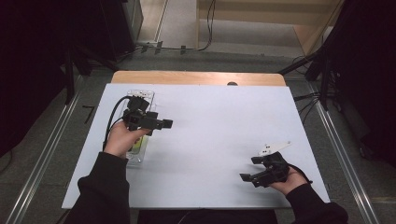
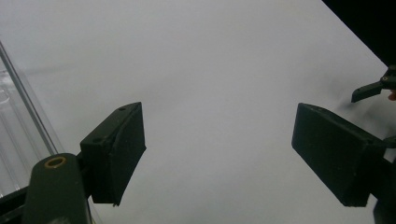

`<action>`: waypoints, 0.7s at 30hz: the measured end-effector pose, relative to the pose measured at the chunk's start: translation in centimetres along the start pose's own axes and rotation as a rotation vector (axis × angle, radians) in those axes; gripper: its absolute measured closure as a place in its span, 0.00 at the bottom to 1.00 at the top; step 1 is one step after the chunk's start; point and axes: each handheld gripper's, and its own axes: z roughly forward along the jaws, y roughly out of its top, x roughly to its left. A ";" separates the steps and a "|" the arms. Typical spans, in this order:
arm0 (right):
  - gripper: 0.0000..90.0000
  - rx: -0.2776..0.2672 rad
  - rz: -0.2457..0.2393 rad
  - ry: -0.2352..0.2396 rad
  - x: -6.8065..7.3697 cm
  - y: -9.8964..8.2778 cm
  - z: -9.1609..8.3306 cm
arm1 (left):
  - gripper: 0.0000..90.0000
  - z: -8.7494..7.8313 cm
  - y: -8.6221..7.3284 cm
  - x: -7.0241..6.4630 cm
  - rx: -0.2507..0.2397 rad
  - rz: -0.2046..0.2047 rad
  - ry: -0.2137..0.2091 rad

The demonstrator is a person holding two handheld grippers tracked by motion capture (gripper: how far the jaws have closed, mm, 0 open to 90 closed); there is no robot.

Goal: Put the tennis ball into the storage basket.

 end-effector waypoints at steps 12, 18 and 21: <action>0.16 0.001 -0.002 -0.002 0.0 0.0 0.0 | 0.20 0.3 -1.2 -1.2 0.012 0.022 -0.021; 0.16 -0.004 0.000 -0.004 -0.1 0.0 0.0 | 0.20 0.2 -2.0 -1.7 0.018 0.027 -0.024; 0.16 -0.003 0.002 -0.003 -0.1 0.0 -0.1 | 0.20 0.3 -2.5 -2.0 0.026 0.034 -0.020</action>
